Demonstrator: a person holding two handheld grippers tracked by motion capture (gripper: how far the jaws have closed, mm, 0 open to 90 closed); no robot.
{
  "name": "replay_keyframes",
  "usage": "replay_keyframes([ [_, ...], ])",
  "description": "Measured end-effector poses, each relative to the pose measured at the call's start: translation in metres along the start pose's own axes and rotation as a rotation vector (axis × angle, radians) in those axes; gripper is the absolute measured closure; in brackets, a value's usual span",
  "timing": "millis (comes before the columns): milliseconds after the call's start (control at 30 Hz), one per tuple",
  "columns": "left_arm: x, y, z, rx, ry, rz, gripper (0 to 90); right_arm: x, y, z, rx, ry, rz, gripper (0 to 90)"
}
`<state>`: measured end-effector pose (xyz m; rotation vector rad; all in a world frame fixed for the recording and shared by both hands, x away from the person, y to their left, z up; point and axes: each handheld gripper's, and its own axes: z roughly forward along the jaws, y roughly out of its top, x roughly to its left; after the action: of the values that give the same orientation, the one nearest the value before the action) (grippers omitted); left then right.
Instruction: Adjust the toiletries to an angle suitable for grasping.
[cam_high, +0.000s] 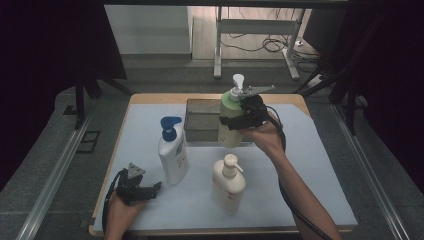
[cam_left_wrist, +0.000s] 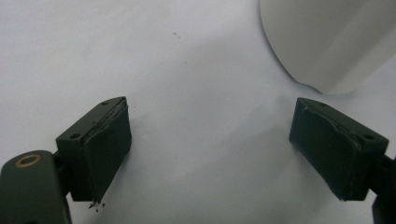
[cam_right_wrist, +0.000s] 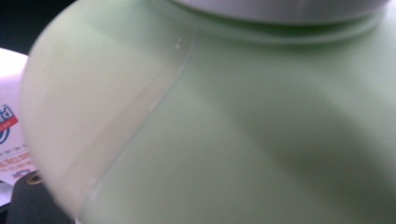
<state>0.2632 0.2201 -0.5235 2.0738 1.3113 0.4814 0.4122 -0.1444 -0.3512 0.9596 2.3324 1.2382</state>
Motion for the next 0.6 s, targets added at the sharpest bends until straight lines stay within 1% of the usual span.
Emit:
replay_keyframes([
  [300,0.0,0.0,0.0,-0.004,0.001,-0.005,13.0,0.0,0.011,0.011,-0.007,-0.002,-0.003,12.5],
  [600,0.0,0.0,0.0,-0.002,0.0,-0.001,12.9,-0.003,0.021,0.022,-0.007,-0.009,-0.002,12.5],
])
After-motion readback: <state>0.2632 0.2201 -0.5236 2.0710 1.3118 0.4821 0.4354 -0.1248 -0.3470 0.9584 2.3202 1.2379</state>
